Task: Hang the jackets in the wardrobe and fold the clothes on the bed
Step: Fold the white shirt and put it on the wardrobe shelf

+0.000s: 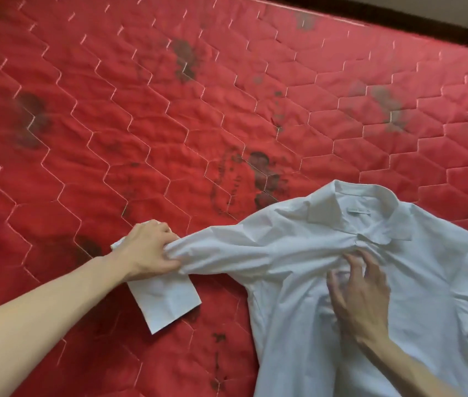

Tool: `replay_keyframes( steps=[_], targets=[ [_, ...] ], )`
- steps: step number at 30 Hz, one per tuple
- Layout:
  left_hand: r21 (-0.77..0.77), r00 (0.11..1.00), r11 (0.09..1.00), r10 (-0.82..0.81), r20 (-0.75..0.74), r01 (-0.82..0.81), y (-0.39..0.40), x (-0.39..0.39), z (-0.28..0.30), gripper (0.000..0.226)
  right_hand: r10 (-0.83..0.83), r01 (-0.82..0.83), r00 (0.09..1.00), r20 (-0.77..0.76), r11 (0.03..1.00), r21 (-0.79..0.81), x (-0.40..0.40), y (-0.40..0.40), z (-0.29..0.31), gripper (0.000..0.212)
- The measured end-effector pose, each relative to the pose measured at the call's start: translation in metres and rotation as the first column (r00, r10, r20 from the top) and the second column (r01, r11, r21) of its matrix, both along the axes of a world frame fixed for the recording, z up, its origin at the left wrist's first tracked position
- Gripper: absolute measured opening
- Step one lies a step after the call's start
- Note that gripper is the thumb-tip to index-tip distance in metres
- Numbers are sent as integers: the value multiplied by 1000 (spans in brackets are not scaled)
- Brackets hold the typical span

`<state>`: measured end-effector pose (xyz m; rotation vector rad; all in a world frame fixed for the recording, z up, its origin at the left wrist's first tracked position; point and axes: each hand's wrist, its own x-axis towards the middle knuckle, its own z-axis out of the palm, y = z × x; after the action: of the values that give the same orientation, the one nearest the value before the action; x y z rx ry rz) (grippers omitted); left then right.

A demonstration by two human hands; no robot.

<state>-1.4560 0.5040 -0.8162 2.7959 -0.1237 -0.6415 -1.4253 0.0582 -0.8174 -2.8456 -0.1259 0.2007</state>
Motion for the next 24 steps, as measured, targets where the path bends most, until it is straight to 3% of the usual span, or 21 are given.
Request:
replay_keyframes(
  steps=[2,4,7,9,11,15,17,19,21,24],
  targets=[
    [-97,984,995,-10,178,28,8,-13,-13,33,197,-213,950,243,976,42,25,26,9,50],
    [-181,983,983,55,177,-22,12,-10,-6,23,442,-452,866,234,892,-11,67,59,12,48],
    [-245,967,941,251,37,-235,14,2,13,14,693,-686,719,-51,697,-207,125,105,12,57],
    [-291,957,920,287,42,-264,12,15,29,17,701,-762,647,-300,594,-256,147,121,16,35],
    [-326,953,900,301,-15,-290,15,29,42,18,647,-732,676,-353,644,-221,162,120,22,25],
    [-77,930,988,96,-354,-131,40,38,45,26,402,-430,903,-153,860,-274,182,101,25,14],
    [17,875,995,99,-474,-103,54,29,37,13,352,-376,927,-132,859,-348,182,96,19,19],
    [-2,878,972,212,-429,-236,66,20,34,15,371,-388,920,-126,823,-414,175,97,9,33],
    [-145,831,851,433,-349,-505,76,17,34,21,406,-411,908,-105,814,-410,164,102,3,57],
    [-335,589,494,745,-312,-803,91,22,26,17,575,-530,818,29,772,-352,144,122,4,80]
  ],
)
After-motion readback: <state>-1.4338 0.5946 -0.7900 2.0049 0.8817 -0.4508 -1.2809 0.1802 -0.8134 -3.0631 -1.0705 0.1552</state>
